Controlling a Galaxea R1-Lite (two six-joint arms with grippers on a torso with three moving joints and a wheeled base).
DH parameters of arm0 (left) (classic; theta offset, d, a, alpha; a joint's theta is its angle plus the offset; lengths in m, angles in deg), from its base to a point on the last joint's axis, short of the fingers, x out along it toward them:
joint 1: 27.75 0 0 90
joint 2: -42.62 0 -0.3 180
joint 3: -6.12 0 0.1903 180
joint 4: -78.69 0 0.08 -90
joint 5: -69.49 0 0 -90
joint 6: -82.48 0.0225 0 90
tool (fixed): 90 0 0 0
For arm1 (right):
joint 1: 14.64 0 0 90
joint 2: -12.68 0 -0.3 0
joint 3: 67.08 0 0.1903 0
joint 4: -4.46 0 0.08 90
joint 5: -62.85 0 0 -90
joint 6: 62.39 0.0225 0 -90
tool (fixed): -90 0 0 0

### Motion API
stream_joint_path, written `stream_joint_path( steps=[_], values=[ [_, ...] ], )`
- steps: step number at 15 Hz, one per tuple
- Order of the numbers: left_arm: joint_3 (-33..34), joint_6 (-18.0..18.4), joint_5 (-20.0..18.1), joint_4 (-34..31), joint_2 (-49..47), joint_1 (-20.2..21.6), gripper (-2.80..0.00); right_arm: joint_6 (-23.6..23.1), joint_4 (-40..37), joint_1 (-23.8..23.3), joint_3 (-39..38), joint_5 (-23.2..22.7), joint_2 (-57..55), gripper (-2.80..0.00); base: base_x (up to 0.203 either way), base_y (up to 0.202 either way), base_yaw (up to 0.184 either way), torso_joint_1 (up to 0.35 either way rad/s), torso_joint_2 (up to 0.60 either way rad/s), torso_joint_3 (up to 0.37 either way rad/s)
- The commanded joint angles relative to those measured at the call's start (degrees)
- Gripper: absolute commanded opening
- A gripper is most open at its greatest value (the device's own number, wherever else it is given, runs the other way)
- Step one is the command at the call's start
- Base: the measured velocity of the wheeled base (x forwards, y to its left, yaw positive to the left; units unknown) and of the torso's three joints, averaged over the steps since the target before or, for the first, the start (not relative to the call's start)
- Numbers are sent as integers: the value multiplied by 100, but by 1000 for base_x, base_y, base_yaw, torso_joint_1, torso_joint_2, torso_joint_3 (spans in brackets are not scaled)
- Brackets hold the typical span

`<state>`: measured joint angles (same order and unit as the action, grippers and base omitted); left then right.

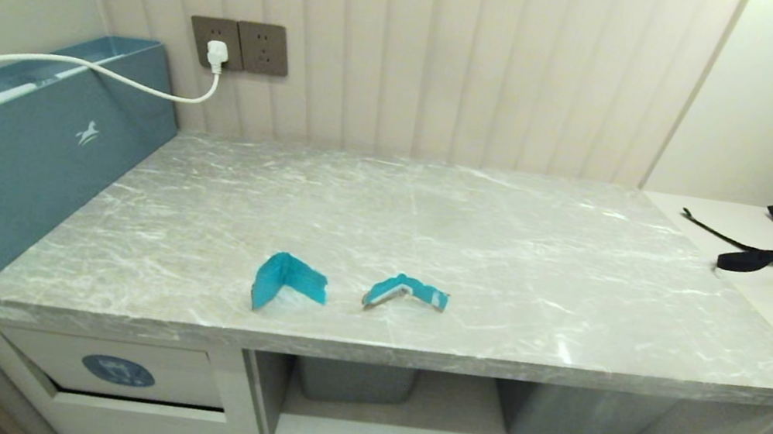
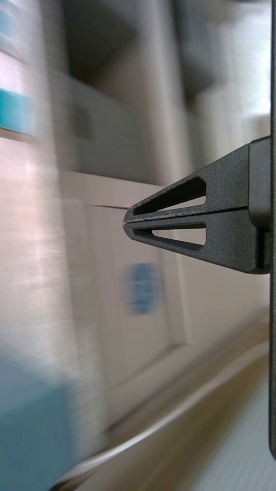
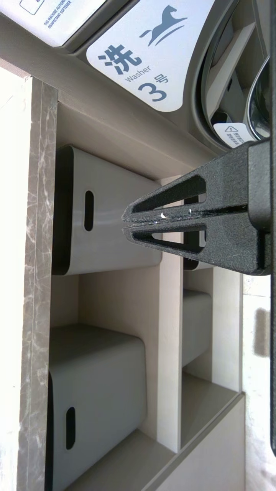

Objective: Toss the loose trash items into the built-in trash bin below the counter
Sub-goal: Pick up the garbage

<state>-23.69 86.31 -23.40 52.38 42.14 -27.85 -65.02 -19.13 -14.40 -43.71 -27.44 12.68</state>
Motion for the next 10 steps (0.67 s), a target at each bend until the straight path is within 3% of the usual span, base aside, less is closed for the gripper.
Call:
stream_joint_path(
  steps=[1, 4, 6, 7, 10],
  values=[
    [-765, -84, -237, 30, -698, -19, -280, 42, 5, 3, 0, 2, 0, -280, 0, 0, 0, 0, 0, 0],
    [-1507, -129, -1132, 137, -2347, -88, -280, 229, 13, 2, 0, 11, 9, -280, 0, 0, 0, 0, 0, 0],
    [-1724, -97, -1747, 543, -3609, -119, -280, 228, 13, 2, 0, 11, 9, -280, 0, 0, 0, 0, 0, 0],
    [-1774, -51, -1940, 822, -4194, -159, 0, 228, 13, 2, 0, 11, 4, -280, 0, 0, 0, 0, 0, 0],
    [-1806, 130, -2264, 1837, -5710, -585, 0, 228, 13, 2, 0, 11, 2, -280, 0, 0, 0, 0, 0, 0]
  ],
)
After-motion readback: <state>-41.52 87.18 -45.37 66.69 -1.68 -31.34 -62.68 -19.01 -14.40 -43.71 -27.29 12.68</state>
